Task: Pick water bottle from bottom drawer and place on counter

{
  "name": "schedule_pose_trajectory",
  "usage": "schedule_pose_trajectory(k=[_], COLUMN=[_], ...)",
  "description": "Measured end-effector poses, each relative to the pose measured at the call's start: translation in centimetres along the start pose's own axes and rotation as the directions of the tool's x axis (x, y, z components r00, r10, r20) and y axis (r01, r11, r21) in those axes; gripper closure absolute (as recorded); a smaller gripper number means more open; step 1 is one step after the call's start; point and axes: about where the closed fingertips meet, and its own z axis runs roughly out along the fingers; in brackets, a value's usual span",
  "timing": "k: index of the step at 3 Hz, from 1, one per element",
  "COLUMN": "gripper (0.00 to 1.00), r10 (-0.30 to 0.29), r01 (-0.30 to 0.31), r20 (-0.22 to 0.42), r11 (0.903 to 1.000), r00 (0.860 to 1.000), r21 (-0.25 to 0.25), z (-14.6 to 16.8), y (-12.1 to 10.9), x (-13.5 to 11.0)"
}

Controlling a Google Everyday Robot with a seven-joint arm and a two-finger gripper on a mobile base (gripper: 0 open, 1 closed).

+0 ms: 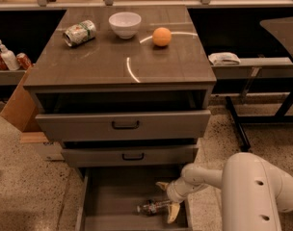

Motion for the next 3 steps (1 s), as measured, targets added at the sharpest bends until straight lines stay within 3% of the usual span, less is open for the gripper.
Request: schedule_pose_trajectory(k=[3], gripper=[0.00], r10=[-0.016], r01=[0.014], r20=[0.069], r11=[0.9995], r00=[0.998], r21=[0.028], z=[4.4], y=[-1.0], x=[0.5])
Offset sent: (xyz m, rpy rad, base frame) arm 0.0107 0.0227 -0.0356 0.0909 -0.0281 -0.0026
